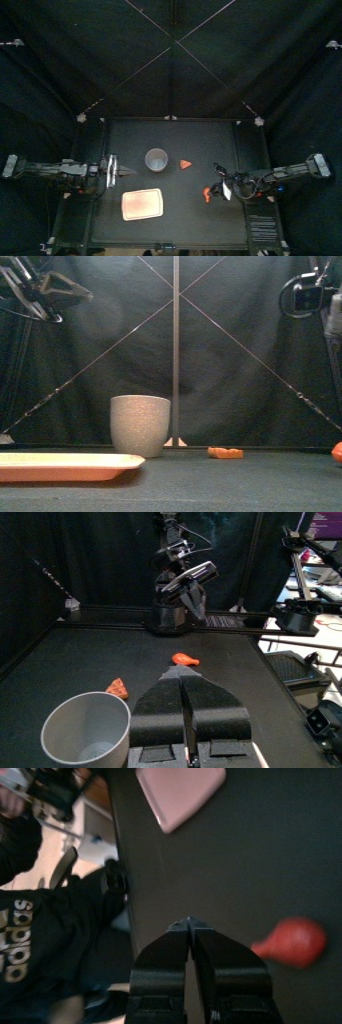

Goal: Pick the drumstick then place it on the pink plate
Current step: Pick the drumstick

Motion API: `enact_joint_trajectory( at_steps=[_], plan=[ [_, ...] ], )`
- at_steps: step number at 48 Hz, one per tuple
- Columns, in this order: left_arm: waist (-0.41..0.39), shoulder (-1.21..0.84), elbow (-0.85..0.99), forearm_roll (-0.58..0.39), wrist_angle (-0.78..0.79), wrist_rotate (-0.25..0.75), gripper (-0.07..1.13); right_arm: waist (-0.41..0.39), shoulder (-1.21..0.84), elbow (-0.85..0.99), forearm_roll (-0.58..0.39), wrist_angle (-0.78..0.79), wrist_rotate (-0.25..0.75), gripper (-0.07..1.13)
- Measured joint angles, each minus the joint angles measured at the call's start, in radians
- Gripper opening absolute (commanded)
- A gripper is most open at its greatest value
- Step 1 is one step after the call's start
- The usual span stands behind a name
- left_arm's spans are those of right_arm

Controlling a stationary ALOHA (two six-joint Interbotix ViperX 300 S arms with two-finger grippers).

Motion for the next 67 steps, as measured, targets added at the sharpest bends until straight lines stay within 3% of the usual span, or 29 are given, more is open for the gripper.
enact_joint_trajectory(
  at_steps=[4, 10, 20, 33, 38, 44, 49, 57, 67],
  plan=[
    [0.000, 0.000, 0.002, -0.005, 0.002, 0.000, 0.06, -0.003, 0.000, -0.014, 0.009, 0.163, 0.118, 0.08],
    [0.002, 0.000, 0.006, -0.006, 0.002, 0.000, 0.06, -0.014, 0.008, -0.028, -0.081, 0.328, 0.336, 0.08],
    [0.002, 0.000, 0.020, -0.011, 0.002, 0.000, 0.06, 0.028, 0.017, -0.086, -0.407, 0.518, 0.764, 0.13],
    [0.006, -0.002, 0.038, -0.014, 0.003, 0.000, 0.06, 0.305, 0.084, -0.123, -0.787, 0.548, 1.285, 0.26],
    [0.009, 0.000, 0.038, -0.014, 0.003, 0.002, 0.06, 0.411, 0.150, -0.129, -0.865, 0.546, 1.430, 0.32],
    [0.021, 0.000, 0.037, -0.015, 0.003, 0.003, 0.06, 0.523, 0.219, -0.144, -0.937, 0.532, 1.549, 0.48],
    [0.034, 0.000, 0.038, -0.014, 0.003, 0.003, 0.06, 0.594, 0.265, -0.160, -0.969, 0.503, 1.609, 0.73],
    [0.044, 0.000, 0.038, -0.015, 0.000, 0.003, 0.06, 0.612, 0.322, -0.170, -0.963, 0.460, 1.658, 1.04],
    [0.044, 0.000, 0.052, -0.015, -0.002, 0.002, 0.06, 0.557, 0.351, -0.160, -0.939, 0.428, 1.664, 1.05]
  ],
)
